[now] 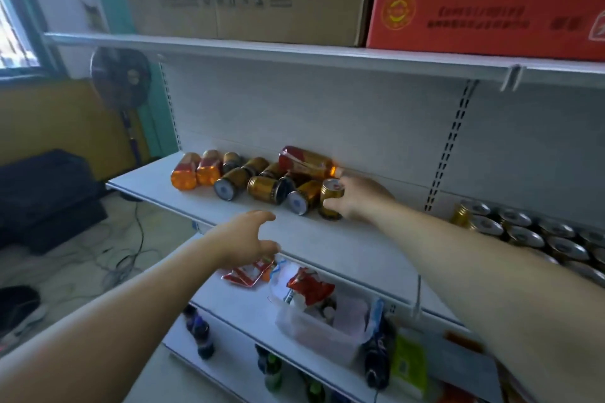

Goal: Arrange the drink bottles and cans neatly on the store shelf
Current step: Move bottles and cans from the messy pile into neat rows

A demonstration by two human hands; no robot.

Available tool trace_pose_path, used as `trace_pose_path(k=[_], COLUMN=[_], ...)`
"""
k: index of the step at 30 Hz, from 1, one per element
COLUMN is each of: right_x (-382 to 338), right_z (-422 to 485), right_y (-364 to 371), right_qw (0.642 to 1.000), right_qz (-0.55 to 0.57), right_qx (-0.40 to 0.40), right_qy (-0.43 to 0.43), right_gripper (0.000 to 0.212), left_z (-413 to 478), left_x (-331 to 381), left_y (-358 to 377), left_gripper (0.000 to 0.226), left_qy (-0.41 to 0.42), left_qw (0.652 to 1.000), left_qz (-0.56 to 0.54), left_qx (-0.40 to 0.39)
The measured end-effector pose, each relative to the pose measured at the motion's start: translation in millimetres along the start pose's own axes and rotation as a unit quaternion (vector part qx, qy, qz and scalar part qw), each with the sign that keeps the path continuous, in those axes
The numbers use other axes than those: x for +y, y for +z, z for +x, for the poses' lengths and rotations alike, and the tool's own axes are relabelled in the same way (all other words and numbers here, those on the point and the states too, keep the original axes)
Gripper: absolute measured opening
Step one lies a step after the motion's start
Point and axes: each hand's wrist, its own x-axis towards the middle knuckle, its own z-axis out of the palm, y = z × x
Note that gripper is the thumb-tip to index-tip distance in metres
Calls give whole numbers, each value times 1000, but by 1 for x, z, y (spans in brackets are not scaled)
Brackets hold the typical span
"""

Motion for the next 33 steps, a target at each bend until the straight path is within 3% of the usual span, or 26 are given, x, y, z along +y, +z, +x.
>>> trace_pose_path(k=[9,13,17,20,23,27,30,33], right_x=[14,20,20,10,-11,-33,-50,-69], right_z=[111,125,107,82,66,64,59,52], right_y=[64,98,113,133,152,161,159,162], right_qw=[997,996,984,949,892,865,837,807], right_qz=[-47,-42,89,233,362,388,438,480], right_qx=[13,43,137,185,197,210,201,201], right_qy=[55,67,77,104,185,239,260,280], right_gripper=[81,72,57,71,93,93,99,91], left_z=[137,204,243,253,253,238,222,215], left_x=[-60,-92,-114,-125,-137,-145,-136,-125], left_y=[-4,1,14,24,26,23,17,22], left_gripper=[69,71,88,81,82,86,86,84], left_qy=[14,49,33,59,99,147,130,72], left_qw=[999,992,989,978,985,985,950,922], left_qz=[38,112,146,184,116,-49,-271,-376], left_qx=[5,33,19,75,85,70,86,54])
